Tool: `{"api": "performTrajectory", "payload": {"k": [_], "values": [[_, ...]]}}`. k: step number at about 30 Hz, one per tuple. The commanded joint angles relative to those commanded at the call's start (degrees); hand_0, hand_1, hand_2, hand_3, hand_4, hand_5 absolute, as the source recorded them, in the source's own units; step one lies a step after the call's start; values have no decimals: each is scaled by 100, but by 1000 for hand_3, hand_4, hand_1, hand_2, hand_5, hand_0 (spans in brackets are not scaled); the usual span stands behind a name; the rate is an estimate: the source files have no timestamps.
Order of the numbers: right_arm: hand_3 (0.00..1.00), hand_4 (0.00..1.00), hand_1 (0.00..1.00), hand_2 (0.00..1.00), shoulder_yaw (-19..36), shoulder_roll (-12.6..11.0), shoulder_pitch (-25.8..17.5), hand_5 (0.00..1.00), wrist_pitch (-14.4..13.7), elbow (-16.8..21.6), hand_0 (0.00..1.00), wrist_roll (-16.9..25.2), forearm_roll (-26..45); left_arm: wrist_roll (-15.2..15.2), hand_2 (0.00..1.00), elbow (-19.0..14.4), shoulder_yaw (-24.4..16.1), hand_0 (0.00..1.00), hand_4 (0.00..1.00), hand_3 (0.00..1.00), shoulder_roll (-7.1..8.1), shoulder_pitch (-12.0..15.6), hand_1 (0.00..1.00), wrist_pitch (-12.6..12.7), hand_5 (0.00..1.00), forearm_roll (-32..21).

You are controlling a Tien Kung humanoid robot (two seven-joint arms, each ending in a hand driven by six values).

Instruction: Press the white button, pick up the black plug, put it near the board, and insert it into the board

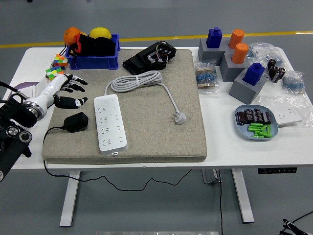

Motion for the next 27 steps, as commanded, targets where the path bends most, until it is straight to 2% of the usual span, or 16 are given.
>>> {"api": "performTrajectory", "payload": {"k": [1, 5, 6, 11, 12, 17, 18, 23, 24, 27], "values": [[687, 748, 603, 543, -5, 0, -2, 520, 0, 0, 712, 0, 3, 1, 581, 9, 31, 627, 710, 707, 3, -14, 667, -2, 2, -9], [687, 748, 603, 543, -88, -6, -31, 520, 8, -16, 712, -8, 41, 9, 581, 213, 657, 627, 710, 707, 58, -334, 667, -8, 2, -184], [686, 748, 603, 543, -82, -9, -42, 520, 2, -19, 712, -6, 44, -9, 526, 267, 831, 426, 693, 726, 69, -430, 563, 10, 2, -228], [686, 748, 603, 543, -121, -27, -65, 520, -2, -19, 712, -10, 84, -93, 526, 402, 1274, 426, 693, 726, 60, -729, 563, 89, 2, -307], [686, 748, 603, 543, -143, -31, -68, 521, -4, -16, 711, -9, 101, -144, 286, 439, 1319, 148, 187, 712, 41, -785, 213, 133, 2, -317], [686, 748, 603, 543, -208, -33, -93, 521, 7, -31, 711, -15, 128, -303, 286, 598, 1516, 148, 187, 712, -26, -981, 213, 265, 2, -394], [686, 748, 603, 543, -202, -32, -98, 521, 7, -31, 712, -15, 129, -302, 162, 626, 1553, 81, 55, 706, -36, -1016, 98, 268, 2, -410], [686, 748, 603, 543, -239, -32, -112, 521, 15, -33, 712, -16, 150, -210, 162, 763, 1650, 81, 55, 706, -93, -1158, 98, 239, 2, -454], [686, 748, 604, 542, -256, -33, -114, 521, 16, -33, 714, -16, 157, -177, 117, 786, 1654, 25, 2, 677, -99, -1173, 30, 223, 2, -463], [686, 748, 604, 542, -297, -39, -126, 521, 17, -25, 714, -12, 184, -156, 117, 842, 1710, 25, 2, 677, -106, -1209, 30, 203, 2, -536]]}}
